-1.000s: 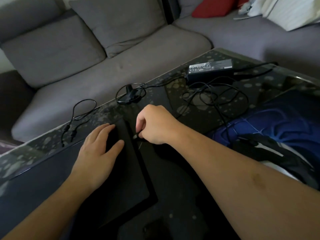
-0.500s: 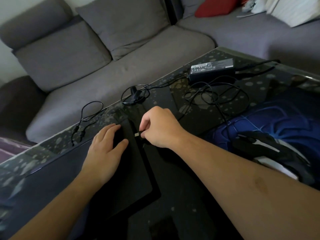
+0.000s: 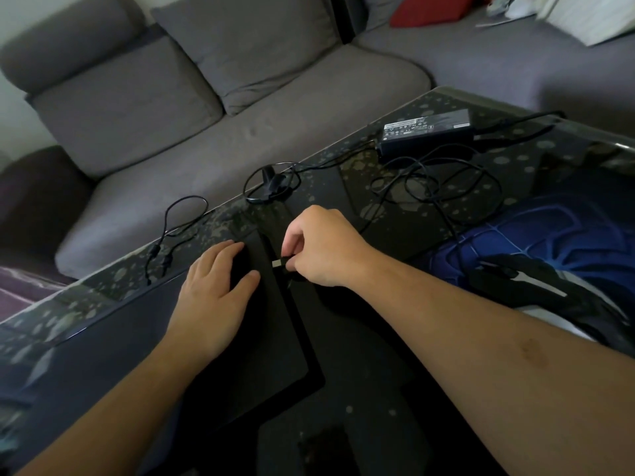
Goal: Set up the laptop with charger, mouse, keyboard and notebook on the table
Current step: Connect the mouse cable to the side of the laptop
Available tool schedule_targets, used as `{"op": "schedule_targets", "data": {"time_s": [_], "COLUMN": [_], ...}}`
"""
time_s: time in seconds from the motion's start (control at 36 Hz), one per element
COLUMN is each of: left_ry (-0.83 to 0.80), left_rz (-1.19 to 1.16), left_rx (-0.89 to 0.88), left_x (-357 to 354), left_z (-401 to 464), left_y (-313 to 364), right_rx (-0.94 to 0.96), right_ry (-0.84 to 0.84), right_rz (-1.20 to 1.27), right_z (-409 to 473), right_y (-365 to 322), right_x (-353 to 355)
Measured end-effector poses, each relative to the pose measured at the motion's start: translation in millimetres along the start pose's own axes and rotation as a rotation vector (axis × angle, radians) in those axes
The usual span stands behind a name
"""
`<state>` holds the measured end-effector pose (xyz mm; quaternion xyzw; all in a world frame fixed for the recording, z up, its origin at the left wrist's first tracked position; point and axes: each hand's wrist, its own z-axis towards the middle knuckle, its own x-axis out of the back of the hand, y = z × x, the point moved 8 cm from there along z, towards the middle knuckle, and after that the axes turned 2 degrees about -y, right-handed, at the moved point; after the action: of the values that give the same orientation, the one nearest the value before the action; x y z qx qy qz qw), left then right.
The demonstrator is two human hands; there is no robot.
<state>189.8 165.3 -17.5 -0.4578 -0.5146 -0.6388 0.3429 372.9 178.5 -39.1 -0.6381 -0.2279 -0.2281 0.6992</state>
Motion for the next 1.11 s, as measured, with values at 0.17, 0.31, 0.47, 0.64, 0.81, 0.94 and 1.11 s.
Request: {"op": "schedule_targets", "data": {"time_s": [0.17,0.31,0.47,0.64,0.81,0.94,1.11], "left_ry": [-0.002,-0.007,-0.006,-0.007,0.001,0.002,0.013], "left_rz": [0.005,0.011,0.011,0.018,0.031,0.037,0.004], "left_rx": [-0.003,-0.003,-0.005,-0.007,-0.016,-0.018,0.04], "left_x": [0,0,0,-1,1,1,6], "left_z": [0,-1,-1,-1,-2,-2,9], "left_y": [1,3,3,2,3,3,2], "right_rx": [-0.002,-0.006,0.005,0.024,0.025,0.04,0.016], "right_ry": [0.01,0.009,-0.016,-0.047,-0.016,-0.104,0.047], "right_rz": [-0.035,-0.068,-0.049,-0.019,0.026,-0.005,-0.104], "right_z": [2,1,-4,-7,-5,-8,-2], "right_y": [-2,-3,-4,-3,-5,-6,-1], "right_x": [-1,0,0,4,4,7,14]}}
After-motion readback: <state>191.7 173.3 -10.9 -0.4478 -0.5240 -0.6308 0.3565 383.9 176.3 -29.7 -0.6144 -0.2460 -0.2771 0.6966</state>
